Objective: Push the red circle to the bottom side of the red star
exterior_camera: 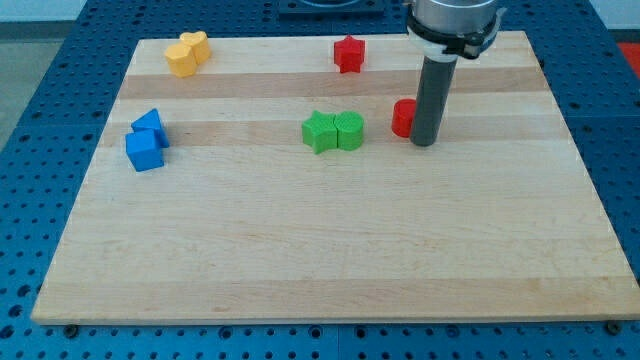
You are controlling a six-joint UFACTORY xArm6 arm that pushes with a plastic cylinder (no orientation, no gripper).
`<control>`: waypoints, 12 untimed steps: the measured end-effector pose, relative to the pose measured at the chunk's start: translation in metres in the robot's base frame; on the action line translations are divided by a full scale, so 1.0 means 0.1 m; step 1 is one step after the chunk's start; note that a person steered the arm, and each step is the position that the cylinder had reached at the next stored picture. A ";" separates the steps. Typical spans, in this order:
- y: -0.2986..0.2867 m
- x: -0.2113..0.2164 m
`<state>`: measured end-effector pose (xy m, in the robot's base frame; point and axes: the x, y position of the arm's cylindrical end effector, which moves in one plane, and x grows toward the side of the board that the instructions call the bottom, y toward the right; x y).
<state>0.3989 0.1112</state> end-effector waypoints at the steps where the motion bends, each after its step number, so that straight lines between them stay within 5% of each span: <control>1: 0.00 -0.11; 12: -0.75 -1.00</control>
<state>0.2990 0.0365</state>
